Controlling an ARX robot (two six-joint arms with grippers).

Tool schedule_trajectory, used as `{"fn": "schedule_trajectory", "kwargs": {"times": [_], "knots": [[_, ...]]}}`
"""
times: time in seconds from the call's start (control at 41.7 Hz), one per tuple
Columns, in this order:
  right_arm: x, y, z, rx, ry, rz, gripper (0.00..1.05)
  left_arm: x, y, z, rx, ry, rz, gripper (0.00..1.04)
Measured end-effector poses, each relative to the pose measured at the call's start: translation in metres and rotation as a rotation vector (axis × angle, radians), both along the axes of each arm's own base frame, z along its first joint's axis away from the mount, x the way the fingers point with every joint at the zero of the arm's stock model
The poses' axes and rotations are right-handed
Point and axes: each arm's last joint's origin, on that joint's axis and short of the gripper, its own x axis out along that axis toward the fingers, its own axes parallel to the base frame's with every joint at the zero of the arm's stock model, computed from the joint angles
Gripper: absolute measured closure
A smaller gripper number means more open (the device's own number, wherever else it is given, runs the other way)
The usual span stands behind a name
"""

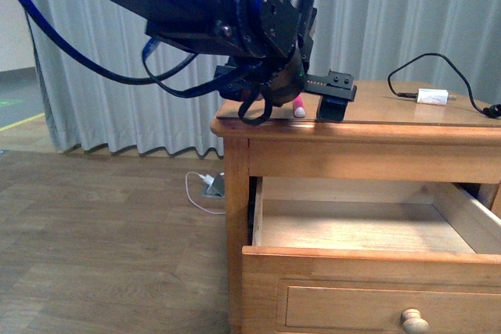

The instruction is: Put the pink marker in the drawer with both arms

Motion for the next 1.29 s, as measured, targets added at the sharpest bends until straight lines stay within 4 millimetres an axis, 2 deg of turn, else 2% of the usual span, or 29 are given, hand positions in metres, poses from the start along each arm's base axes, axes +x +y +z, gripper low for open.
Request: {"fn": "schedule_trajectory", "kwargs": {"times": [0.168, 0.408, 0.623, 0.935, 1.151, 1.223, 1.295], "knots": [[0.000, 0.000, 0.000, 0.000, 0.000, 0.000, 0.08, 0.015, -0.012, -0.003, 0.001, 0.007, 0.015, 0.06], [0.000, 0.000, 0.000, 0.000, 0.000, 0.000, 0.08, 0.021, -0.014, -0.003, 0.006, 0.022, 0.030, 0.07], [0.000, 0.000, 0.000, 0.000, 0.000, 0.000, 0.08, 0.023, -0.009, -0.005, 0.013, 0.035, 0.037, 0.47], [0.000, 0.000, 0.000, 0.000, 0.000, 0.000, 0.08, 0.024, -0.002, -0.007, 0.017, 0.044, 0.040, 0.88], [0.000, 0.000, 0.000, 0.000, 0.000, 0.000, 0.08, 0.012, 0.017, -0.004, 0.002, -0.014, -0.101, 0.90], [0.000, 0.000, 0.000, 0.000, 0.000, 0.000, 0.08, -0.001, 0.030, 0.005, -0.007, -0.068, -0.208, 0.90], [0.000, 0.000, 0.000, 0.000, 0.000, 0.000, 0.08, -0.018, 0.048, 0.023, 0.000, -0.121, -0.311, 0.90]]}}
